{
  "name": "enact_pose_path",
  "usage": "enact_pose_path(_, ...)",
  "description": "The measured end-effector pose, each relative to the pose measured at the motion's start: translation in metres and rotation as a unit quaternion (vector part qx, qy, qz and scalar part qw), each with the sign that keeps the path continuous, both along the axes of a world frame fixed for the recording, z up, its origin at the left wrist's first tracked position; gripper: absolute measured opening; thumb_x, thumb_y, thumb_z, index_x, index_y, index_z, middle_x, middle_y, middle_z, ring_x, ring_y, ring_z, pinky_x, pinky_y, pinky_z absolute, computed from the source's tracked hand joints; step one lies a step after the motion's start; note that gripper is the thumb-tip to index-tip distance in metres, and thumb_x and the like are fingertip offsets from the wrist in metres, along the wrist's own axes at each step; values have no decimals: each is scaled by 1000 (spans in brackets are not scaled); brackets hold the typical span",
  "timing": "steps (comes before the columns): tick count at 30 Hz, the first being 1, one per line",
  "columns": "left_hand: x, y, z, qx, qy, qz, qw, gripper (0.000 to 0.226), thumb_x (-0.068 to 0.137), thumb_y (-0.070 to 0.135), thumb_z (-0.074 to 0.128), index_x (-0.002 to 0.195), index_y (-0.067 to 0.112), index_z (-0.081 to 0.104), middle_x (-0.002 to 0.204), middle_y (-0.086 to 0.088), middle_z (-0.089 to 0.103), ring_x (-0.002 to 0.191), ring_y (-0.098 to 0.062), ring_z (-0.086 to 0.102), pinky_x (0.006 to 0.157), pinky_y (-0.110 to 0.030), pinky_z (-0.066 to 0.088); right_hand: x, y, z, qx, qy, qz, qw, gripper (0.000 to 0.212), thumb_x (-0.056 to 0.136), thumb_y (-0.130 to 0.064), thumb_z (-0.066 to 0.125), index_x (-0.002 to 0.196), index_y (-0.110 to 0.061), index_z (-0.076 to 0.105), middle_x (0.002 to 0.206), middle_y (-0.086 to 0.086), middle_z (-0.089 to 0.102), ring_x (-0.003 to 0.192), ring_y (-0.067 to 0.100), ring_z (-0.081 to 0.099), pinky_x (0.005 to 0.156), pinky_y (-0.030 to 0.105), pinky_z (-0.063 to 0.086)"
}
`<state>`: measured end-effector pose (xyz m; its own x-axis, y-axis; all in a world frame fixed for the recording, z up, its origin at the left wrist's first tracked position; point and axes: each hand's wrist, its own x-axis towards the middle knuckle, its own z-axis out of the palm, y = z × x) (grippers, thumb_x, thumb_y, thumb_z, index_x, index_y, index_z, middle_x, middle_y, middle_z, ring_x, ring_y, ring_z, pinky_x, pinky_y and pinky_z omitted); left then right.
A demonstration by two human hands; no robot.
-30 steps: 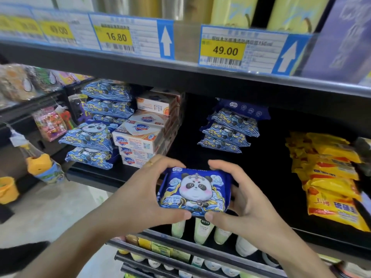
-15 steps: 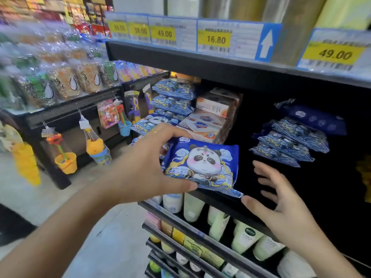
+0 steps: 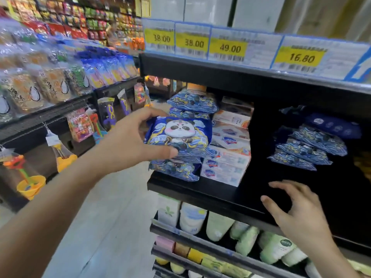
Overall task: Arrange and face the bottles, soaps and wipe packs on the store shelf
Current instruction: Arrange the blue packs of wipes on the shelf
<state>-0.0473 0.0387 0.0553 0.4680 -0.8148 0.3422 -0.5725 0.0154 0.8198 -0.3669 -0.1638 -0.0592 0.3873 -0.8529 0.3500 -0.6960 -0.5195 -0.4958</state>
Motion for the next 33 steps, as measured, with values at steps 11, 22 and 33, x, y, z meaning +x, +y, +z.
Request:
enact_pose_path(11,56,-46,-21,32,-25,-40,998,80,59,49,94,127,34,54,127,17,62,112,3,61,89,-15,50,7,8,3,-22,43,-27,998,27,84,-32,80,110,-33,75,114,-7,63,106,26,52,94,38,38)
enact_pose_path(22,48,-50,-28,10,-88,2,996,79,72,55,84,141,33,54,112,39,41,112,-3,59,96,-32,54,9,9,0,-29,36,-32,998,26,84,-29,79,108,-34,74,114,-10,64,107,23,53,94,32,33)
enact_pose_path(33,38,-27,-22,-38,-129,37,990,73,72,67,75,137,43,52,130,19,41,130,-18,48,108,-48,48,10,12,2,-25,29,-34,999,25,84,-31,77,109,-35,74,116,-11,63,105,20,50,94,36,39)
